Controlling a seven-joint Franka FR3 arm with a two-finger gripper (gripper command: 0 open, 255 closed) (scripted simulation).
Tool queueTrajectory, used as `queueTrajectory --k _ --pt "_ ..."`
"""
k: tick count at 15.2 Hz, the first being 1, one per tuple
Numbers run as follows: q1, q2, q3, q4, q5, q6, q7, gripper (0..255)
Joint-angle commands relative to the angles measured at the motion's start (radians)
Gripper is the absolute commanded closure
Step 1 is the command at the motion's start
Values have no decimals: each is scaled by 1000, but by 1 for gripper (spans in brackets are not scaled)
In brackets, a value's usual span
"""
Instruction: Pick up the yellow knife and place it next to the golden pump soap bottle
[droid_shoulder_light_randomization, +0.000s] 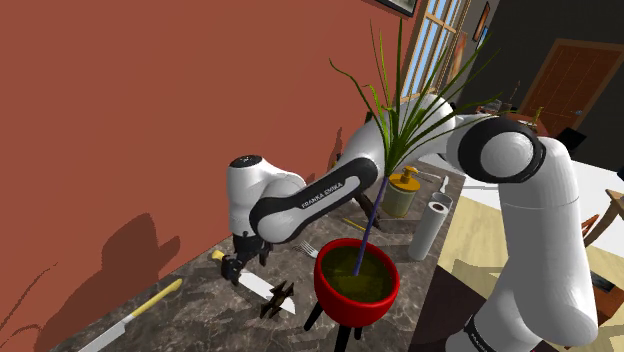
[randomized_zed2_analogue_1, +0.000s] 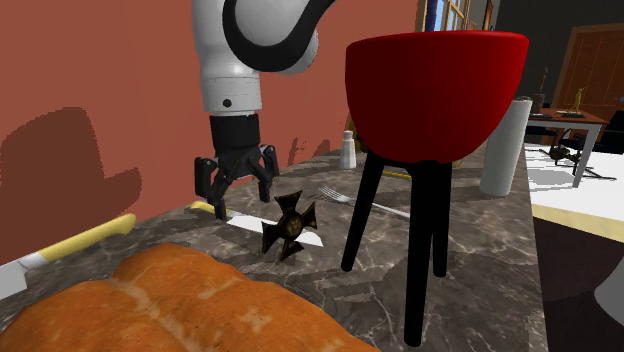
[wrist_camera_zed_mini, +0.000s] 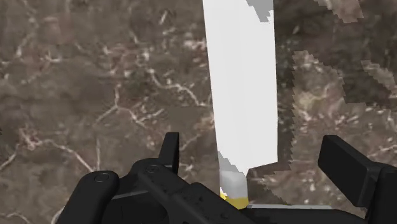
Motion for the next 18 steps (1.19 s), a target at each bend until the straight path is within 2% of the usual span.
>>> queueTrajectory --k 1,5,12,13,18 --pt "7 21 -5 3 -9 17 7 0" --pt "14 49 -14 -5 -22 52 15 0" --pt "14 49 -14 -5 -22 52 15 0" --pt "14 49 -14 -5 -22 52 15 255" --pt "14 47 -14 -6 -22 52 15 255"
